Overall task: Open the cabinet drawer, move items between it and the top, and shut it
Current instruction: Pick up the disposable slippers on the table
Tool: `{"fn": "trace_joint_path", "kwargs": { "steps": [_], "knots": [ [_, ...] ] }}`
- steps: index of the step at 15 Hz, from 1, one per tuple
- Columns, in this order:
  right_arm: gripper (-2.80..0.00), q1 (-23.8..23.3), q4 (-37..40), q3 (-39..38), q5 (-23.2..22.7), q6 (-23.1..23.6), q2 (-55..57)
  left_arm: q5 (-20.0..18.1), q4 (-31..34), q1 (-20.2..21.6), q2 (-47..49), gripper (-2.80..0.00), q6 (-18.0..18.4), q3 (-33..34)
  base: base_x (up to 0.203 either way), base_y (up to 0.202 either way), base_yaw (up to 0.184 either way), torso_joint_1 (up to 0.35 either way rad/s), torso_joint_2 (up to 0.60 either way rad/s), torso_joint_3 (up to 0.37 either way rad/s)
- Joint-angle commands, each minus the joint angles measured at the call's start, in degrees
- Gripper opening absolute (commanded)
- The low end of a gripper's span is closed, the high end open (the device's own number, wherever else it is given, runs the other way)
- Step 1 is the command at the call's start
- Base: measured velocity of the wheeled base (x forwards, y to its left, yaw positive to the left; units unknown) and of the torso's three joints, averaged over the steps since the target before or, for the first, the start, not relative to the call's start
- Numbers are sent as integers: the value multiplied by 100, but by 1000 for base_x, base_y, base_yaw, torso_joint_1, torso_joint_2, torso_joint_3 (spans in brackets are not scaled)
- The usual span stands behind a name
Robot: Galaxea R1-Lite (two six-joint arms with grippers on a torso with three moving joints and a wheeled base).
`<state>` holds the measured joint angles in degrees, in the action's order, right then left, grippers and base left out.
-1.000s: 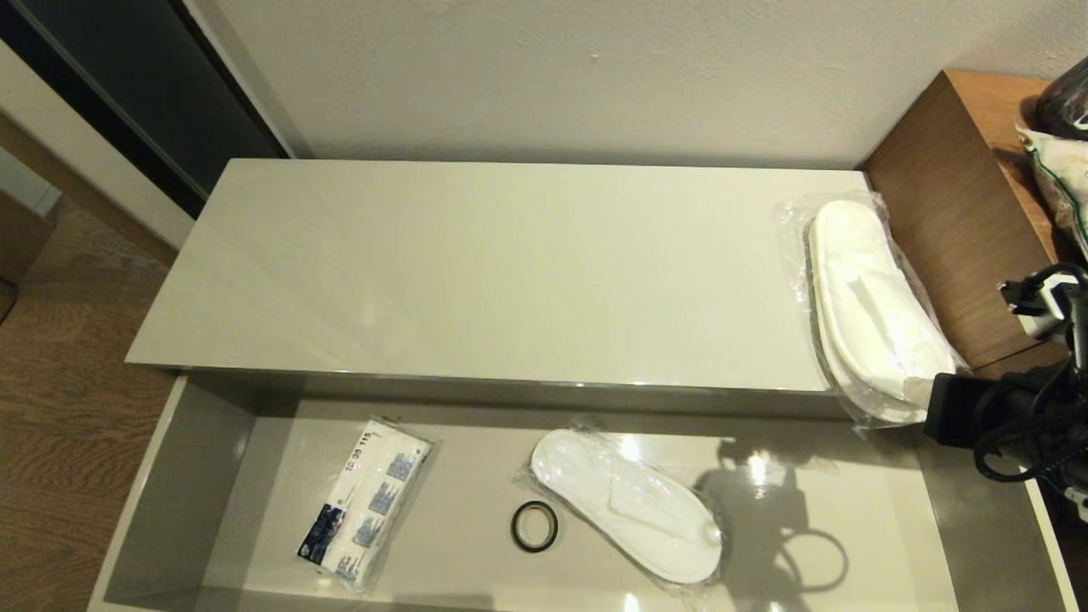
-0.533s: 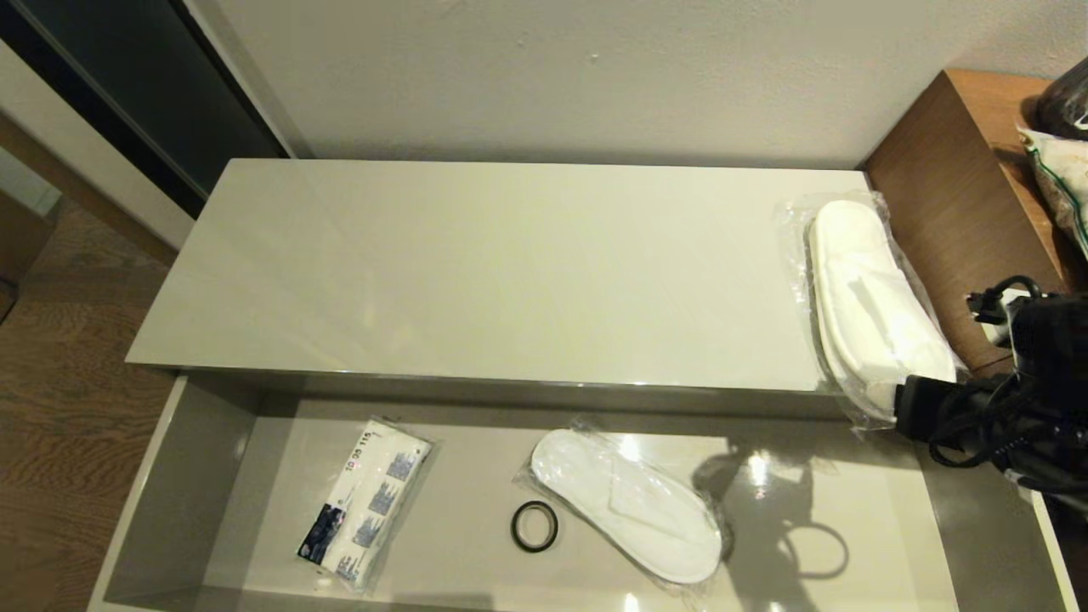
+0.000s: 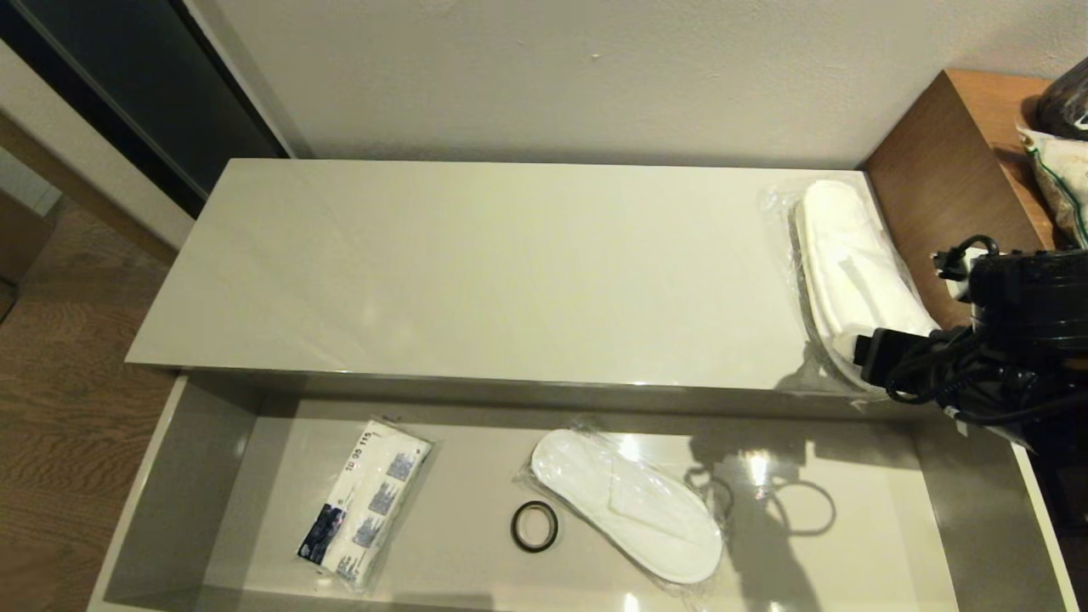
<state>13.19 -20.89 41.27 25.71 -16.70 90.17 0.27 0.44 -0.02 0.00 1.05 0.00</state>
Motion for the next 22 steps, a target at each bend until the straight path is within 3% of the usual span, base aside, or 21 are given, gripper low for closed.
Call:
{"fn": "trace_joint_path", "kwargs": {
  "steps": [1, 5, 6, 12, 22],
  "knots": [
    [0, -48, -18, 23, -30, -30, 335, 0, 0, -6, 0, -280, 1, 0, 0, 0, 0, 0, 0, 0],
    [0, -244, -605, 5, -215, -18, 920, 0, 0, -2, 0, -280, 1, -6, 0, 0, 0, 0, 0, 0],
    [-280, -254, -769, 12, -223, 20, 952, 0, 0, -6, 0, -280, 1, 0, 0, 0, 0, 0, 0, 0],
    [-280, -247, -652, 31, -241, 105, 585, 0, 0, 0, 0, -280, 1, 0, 0, 0, 0, 0, 0, 0],
    [-280, -232, 697, 160, -642, -8, -321, 0, 0, -6, 9, -280, 1, -1, 0, 0, 0, 0, 0, 0]
  ]
}}
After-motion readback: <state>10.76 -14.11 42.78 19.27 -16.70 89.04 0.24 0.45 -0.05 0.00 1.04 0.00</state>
